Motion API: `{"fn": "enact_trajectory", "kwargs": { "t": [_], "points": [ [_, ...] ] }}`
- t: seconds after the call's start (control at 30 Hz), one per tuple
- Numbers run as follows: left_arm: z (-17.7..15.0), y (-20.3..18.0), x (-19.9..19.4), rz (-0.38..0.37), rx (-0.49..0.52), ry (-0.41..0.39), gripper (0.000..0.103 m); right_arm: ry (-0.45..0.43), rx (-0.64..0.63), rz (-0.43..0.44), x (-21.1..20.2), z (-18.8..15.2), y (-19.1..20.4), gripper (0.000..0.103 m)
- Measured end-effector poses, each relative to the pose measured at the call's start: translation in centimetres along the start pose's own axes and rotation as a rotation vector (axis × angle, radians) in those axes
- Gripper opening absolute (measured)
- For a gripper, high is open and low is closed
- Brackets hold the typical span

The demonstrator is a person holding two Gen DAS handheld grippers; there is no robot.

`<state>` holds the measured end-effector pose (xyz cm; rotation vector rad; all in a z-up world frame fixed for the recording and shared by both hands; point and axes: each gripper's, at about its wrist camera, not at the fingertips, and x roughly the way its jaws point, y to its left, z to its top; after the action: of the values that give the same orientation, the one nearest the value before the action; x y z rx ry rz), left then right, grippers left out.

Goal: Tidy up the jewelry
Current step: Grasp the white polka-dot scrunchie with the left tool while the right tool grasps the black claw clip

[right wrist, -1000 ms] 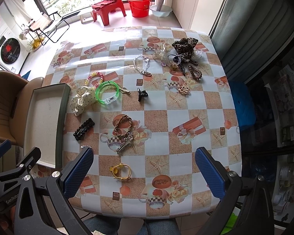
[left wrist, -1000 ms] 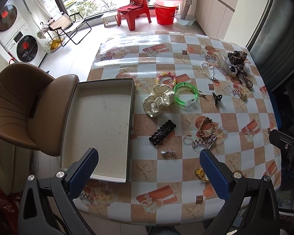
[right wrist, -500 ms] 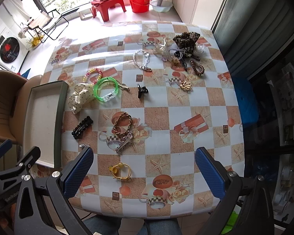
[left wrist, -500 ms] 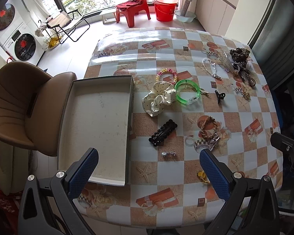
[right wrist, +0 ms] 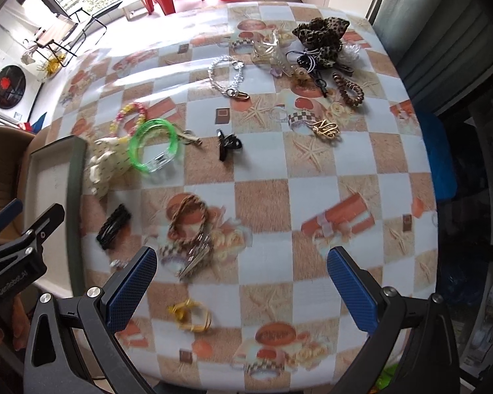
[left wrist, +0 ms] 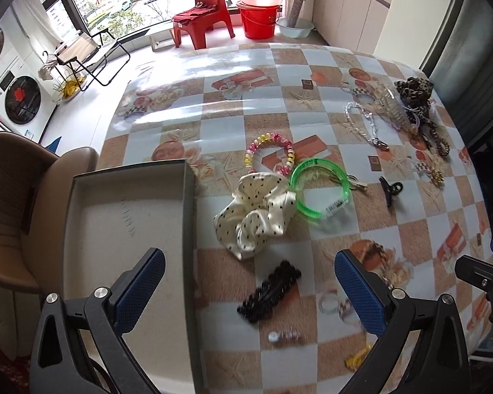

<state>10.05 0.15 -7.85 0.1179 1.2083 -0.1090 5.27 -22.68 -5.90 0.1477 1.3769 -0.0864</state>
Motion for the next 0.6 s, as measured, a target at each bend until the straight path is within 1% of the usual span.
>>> {"fn": "enact_trajectory", "kwargs": {
  "t": [0.13, 0.3, 0.43, 0.47, 0.5, 0.53, 0.6],
  "points": [
    [1.3, 0.0, 3.1, 0.017, -0.008, 0.01, 0.103, 0.006, 0.017, 0.02, 3.6, 3.0, -0.4, 0.103],
    [2.2, -0.4, 6.2, 0.026, -0.014, 0.021, 0.103, 0.011, 0.0, 0.024, 7.5, 5.8, 0.1, 0.094],
    [2.4, -1.0, 7.8, 0.033, -0.002, 0.027, 0.103, -0.002, -0.025, 0.019, 9.8, 7.2, 0.7, 0.089],
    [2.4, -1.1, 8.2, 0.033, 0.0, 0.028, 0.101, -0.008, -0.029, 0.021, 10.2, 7.4, 0.8, 0.088],
    [2.4, -1.2, 8.5, 0.036, 0.001, 0.032, 0.093, -0.013, -0.034, 0.021, 10.6, 7.6, 0.9, 0.086],
    [2.4, -1.3, 9.0, 0.034, 0.001, 0.041, 0.091, -0.018, -0.042, 0.02, 11.0, 7.8, 1.1, 0.085],
    [2.4, -1.3, 9.7, 0.036, -0.011, 0.05, 0.089, -0.023, -0.059, 0.015, 11.8, 8.0, 1.5, 0.08]
  ]
}}
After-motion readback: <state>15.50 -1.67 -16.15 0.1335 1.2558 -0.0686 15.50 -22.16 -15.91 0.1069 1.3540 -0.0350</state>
